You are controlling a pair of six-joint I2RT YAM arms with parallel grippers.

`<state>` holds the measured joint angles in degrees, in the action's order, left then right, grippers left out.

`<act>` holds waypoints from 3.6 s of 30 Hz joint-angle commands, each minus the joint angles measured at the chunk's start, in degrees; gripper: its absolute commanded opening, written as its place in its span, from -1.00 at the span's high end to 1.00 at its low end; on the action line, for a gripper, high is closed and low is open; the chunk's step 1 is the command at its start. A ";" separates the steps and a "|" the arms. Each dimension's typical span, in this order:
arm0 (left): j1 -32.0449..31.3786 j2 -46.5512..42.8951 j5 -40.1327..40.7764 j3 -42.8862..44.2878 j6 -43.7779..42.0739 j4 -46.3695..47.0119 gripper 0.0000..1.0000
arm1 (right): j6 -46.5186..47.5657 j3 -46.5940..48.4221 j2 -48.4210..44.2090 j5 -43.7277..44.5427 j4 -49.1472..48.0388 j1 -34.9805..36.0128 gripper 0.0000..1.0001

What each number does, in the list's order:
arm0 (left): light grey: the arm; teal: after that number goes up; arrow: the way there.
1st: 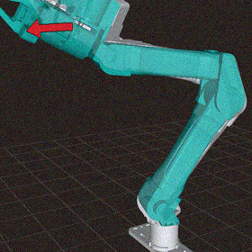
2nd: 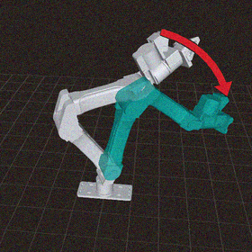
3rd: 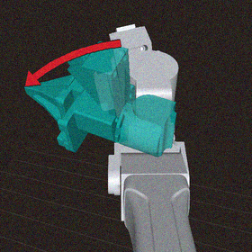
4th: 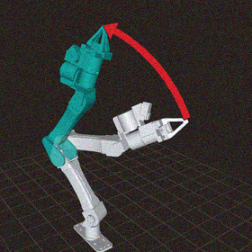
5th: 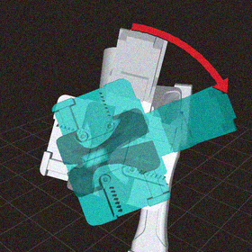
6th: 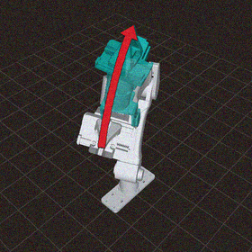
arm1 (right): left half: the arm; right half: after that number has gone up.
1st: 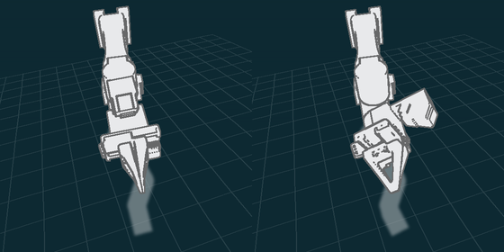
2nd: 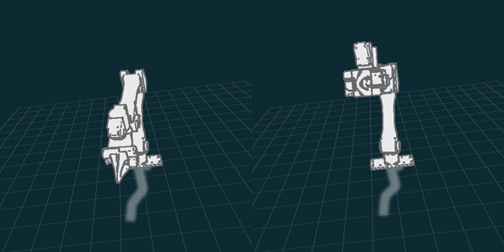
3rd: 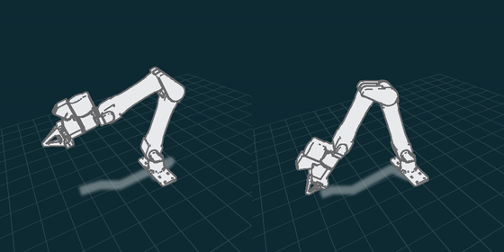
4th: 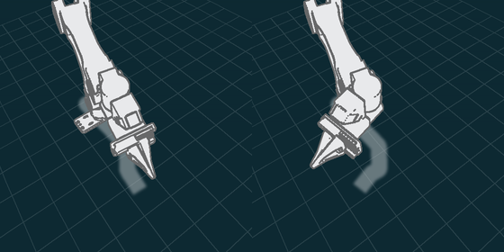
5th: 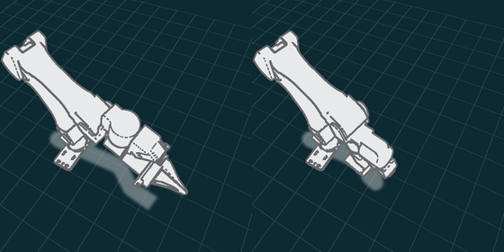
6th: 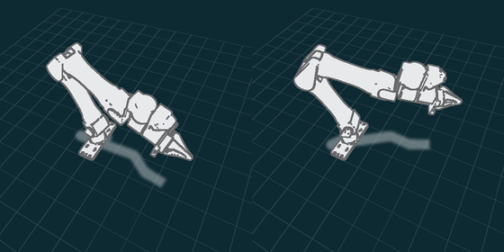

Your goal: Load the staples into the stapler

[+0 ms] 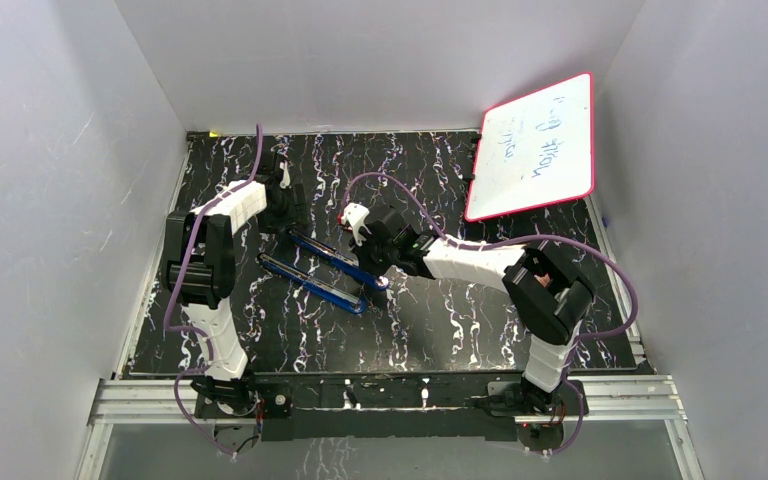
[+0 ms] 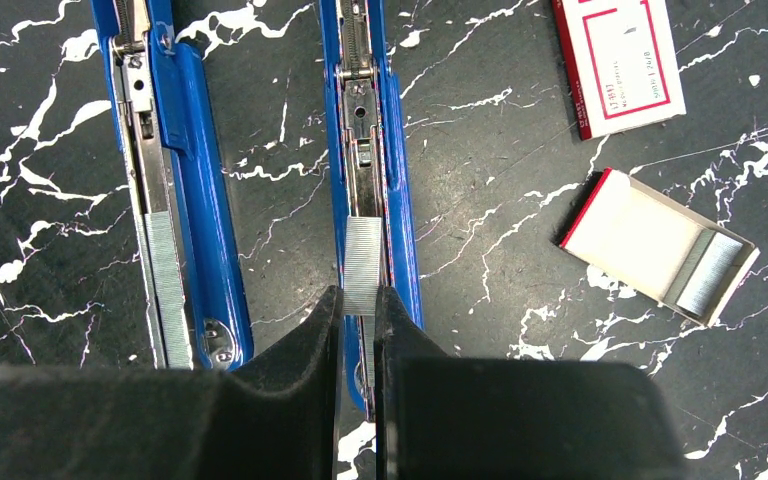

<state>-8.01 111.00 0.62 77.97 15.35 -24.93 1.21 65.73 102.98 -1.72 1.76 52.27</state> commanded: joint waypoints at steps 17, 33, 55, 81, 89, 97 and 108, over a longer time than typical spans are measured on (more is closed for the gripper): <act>-0.22 -1.75 -0.45 0.86 -0.41 -1.70 -0.45 | -0.45 3.08 0.53 0.63 2.25 0.22 1.00; -0.21 -1.48 -0.58 0.85 -0.41 -1.75 -0.45 | -0.26 0.98 -2.40 0.15 -1.63 0.15 1.00; -0.25 -1.50 -0.62 0.84 -0.40 -1.66 -0.45 | -0.33 2.68 0.39 0.63 1.48 0.24 1.00; -0.24 -1.74 -0.45 0.77 -0.39 -1.70 -0.45 | 0.69 5.81 2.96 1.52 5.42 0.42 1.00; -0.23 -1.52 -0.56 0.86 -0.41 -1.70 -0.45 | 1.65 7.61 3.36 2.11 7.38 0.63 1.00; -0.25 -1.65 -0.36 0.86 -0.50 -1.70 -0.45 | 2.69 10.43 4.55 2.59 10.28 1.01 1.00; -0.14 -1.51 -0.53 0.86 -0.49 -1.70 -0.45 | 3.94 13.03 6.32 3.09 12.49 1.51 1.00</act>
<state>-8.01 111.00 0.62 77.97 15.35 -24.93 3.88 75.81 108.16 0.71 13.50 53.39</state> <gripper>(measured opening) 0.725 0.177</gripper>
